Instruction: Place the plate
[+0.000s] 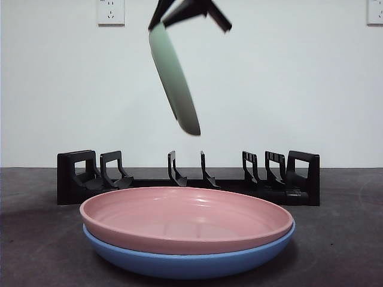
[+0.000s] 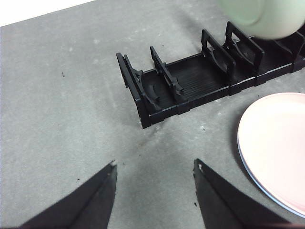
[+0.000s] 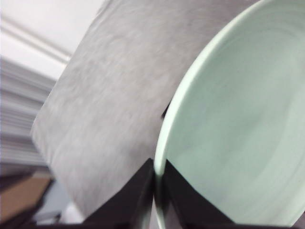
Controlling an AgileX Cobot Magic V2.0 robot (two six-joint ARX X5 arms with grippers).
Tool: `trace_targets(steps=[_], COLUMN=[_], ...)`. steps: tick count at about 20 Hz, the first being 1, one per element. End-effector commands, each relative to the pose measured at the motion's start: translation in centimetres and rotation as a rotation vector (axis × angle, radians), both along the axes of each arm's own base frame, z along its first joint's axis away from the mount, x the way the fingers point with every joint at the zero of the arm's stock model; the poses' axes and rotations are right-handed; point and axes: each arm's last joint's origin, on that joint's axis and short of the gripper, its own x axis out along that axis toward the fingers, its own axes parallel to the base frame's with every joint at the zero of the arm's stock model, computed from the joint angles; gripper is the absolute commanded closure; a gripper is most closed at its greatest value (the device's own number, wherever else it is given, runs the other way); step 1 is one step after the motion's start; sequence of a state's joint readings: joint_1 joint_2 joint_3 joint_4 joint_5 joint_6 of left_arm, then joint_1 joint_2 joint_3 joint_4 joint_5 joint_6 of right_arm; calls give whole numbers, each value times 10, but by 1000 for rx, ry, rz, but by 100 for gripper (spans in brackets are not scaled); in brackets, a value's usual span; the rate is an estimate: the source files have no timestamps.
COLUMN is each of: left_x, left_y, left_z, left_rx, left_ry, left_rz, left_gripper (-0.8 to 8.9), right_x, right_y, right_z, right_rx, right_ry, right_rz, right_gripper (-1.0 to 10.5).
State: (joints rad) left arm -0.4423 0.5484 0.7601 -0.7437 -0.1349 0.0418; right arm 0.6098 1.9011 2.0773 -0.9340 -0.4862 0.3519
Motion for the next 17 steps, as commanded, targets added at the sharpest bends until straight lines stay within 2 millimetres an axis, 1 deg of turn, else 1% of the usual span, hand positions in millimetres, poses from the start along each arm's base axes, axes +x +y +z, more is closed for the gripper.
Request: trace_targets(steps=[1,3,5,7,10,12,15,17], left_x=[0,0,1,1,2,2,2,2], left_y=[0,0,0,-1,-1,-1,-1,-1], left_z=[6,7,8,9,11,11,11,11], left_rx=[3,1,-5,-13,-22,-23,-23,-23], left_ry=[-29,-32,-46,-62,-81,-83,-83,-82], left_rz=[-6,-6,-5,-5,-5,-5,-6,-5], left_gripper=[560,560,560,563,563,563,563,563], right_x=[-21,-45,-71,-88,-116,-132,-153,-167], right_y=[3,3,14,23,42,50,58,60], right_z=[20,30,35,36,31,29,24,16], right_rx=[-42,-197,-337,-380,-474,-520,-543,-555], right_ry=[-120,-245,-336,-362,-408,-426,-445,-466], right_rz=[95,92,96,126,161,191,243,265], right_gripper=[933,933,932,932,932,932,932,933])
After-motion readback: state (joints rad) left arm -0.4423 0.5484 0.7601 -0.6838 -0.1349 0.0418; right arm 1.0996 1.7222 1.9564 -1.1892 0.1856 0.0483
